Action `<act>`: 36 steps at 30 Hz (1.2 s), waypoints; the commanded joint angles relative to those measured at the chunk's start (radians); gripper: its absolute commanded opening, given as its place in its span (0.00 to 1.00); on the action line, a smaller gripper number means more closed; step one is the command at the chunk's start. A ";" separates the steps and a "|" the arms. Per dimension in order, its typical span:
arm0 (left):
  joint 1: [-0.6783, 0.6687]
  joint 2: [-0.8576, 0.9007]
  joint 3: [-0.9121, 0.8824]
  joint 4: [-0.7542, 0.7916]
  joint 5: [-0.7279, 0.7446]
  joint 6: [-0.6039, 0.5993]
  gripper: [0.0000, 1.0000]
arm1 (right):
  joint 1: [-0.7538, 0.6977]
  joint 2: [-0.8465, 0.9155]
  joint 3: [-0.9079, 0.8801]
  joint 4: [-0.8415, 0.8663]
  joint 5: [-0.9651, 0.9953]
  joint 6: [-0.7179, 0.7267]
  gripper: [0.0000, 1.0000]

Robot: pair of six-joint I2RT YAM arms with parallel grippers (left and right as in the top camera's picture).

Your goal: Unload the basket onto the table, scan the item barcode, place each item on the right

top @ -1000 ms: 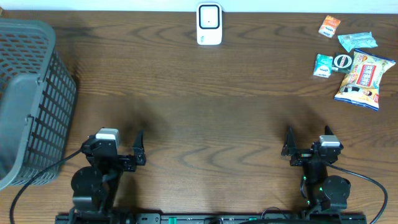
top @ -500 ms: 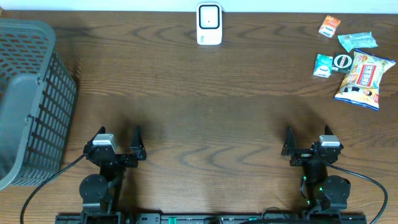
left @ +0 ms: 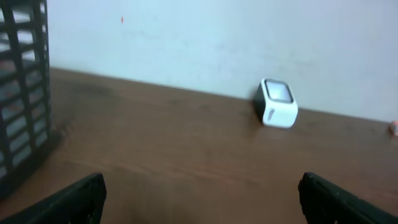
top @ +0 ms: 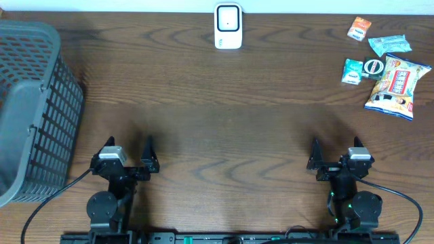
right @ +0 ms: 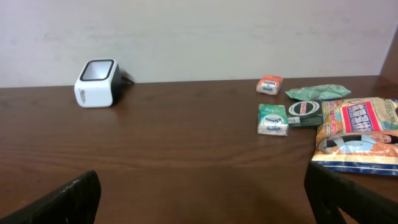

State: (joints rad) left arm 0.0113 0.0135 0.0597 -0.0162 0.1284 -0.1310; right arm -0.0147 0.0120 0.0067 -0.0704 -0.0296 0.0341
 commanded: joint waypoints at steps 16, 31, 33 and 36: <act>0.003 -0.012 -0.056 -0.045 0.008 0.044 0.98 | -0.004 -0.006 0.000 -0.005 0.003 0.011 0.99; 0.003 -0.012 -0.056 -0.050 -0.039 0.133 0.97 | -0.004 -0.006 0.000 -0.005 0.003 0.011 0.99; 0.002 -0.012 -0.056 -0.050 -0.039 0.134 0.97 | -0.004 -0.006 0.000 -0.005 0.003 0.011 0.99; 0.003 -0.012 -0.056 -0.051 -0.039 0.138 0.98 | -0.004 -0.006 0.000 -0.005 0.003 0.011 0.99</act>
State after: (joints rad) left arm 0.0113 0.0101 0.0166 -0.0235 0.0872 0.0036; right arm -0.0147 0.0120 0.0067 -0.0704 -0.0296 0.0341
